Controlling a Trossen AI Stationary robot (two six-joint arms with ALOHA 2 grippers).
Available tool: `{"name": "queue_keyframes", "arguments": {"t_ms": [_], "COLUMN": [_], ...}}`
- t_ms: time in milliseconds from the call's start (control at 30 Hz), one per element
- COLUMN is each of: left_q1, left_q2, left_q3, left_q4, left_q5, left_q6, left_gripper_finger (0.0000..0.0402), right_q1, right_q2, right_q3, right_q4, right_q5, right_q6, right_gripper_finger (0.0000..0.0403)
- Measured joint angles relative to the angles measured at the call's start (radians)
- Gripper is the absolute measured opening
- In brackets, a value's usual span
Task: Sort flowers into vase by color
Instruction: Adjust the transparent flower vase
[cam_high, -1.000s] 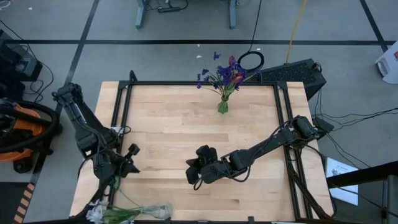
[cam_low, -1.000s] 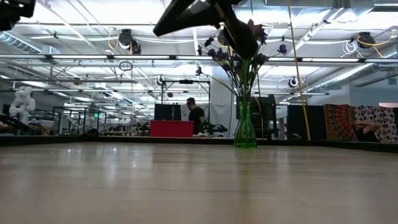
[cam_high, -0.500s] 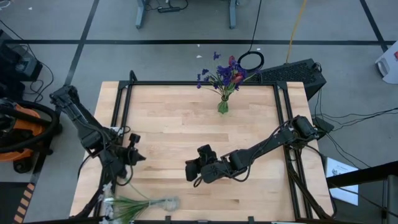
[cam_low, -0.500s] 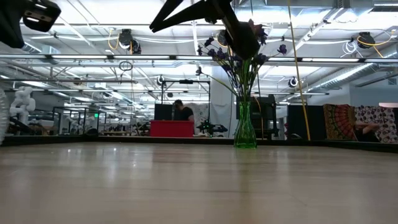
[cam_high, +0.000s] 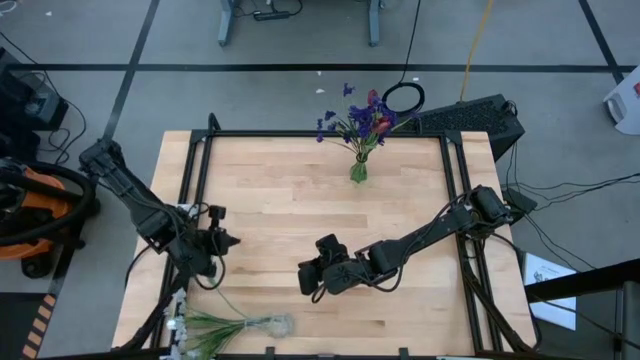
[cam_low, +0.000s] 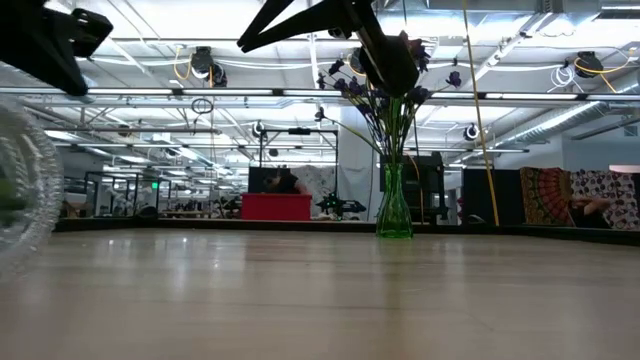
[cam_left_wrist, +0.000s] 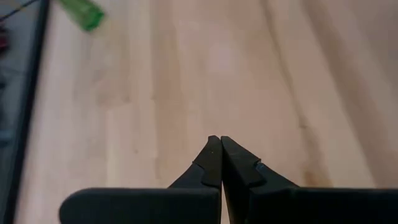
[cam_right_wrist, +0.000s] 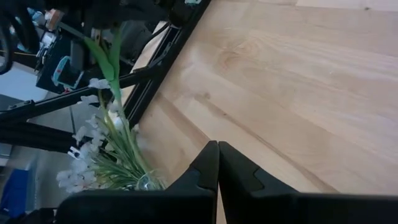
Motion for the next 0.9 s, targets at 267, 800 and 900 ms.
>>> {"name": "queue_keyframes", "arguments": {"t_ms": [267,800,900], "left_q1": [0.099,0.42,0.483], "left_q2": [0.014,0.014,0.014], "left_q3": [0.0,0.002,0.002], "left_q4": [-0.003,-0.017,-0.017], "left_q5": [-0.03,-0.125,-0.133], "left_q6": [-0.007,-0.031,-0.031], "left_gripper_finger": [0.0002,0.0002,0.0002], "right_q1": [0.003,0.009,0.009], "right_q2": [0.0,0.0,0.0], "right_q3": [0.0,0.0,0.0], "right_q4": [0.0,-0.012,-0.019], "right_q5": [-0.006,0.002,0.002], "right_q6": [-0.032,-0.054,-0.054], "right_gripper_finger": [0.0,0.0,0.0]}}
